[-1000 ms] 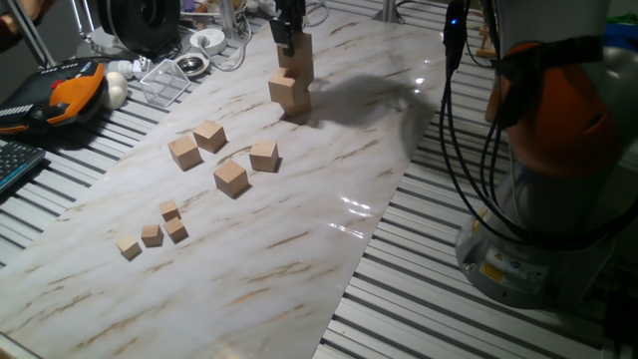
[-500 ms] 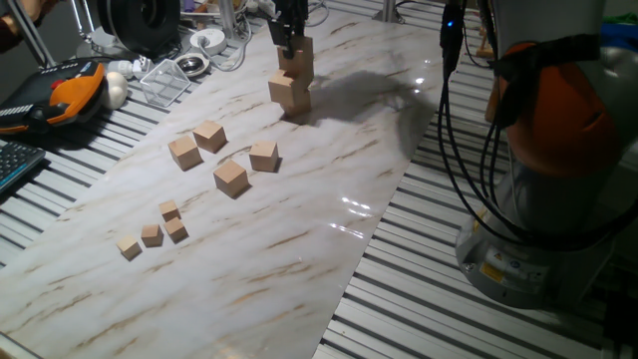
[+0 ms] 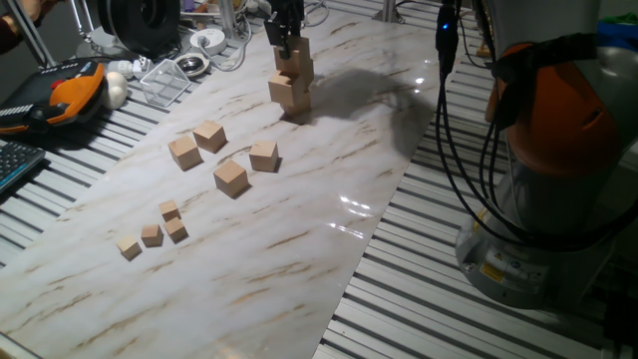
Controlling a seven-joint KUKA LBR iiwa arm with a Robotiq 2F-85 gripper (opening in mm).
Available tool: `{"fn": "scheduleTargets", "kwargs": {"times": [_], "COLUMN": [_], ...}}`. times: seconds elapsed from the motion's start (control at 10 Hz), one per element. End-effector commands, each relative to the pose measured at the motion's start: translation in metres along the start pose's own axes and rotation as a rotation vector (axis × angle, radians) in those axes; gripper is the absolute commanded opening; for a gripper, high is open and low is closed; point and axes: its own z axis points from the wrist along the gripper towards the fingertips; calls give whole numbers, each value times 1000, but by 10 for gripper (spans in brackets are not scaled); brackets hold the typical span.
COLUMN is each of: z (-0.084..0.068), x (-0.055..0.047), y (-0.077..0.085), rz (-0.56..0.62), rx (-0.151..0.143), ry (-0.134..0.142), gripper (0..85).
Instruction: Stack the blocks into a cross shape
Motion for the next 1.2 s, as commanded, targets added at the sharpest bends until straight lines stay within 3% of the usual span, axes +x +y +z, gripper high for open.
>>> {"fn": "scheduleTargets", "kwargs": {"times": [0.0,0.7,1.1], "z": [1,8,9], "x": [0,-5,-6], "y": [-1,0,0], "rz": [-1,16,4], "rx": [-1,-25,-22], "ry": [0,9,8], "gripper": [0,0,0]}}
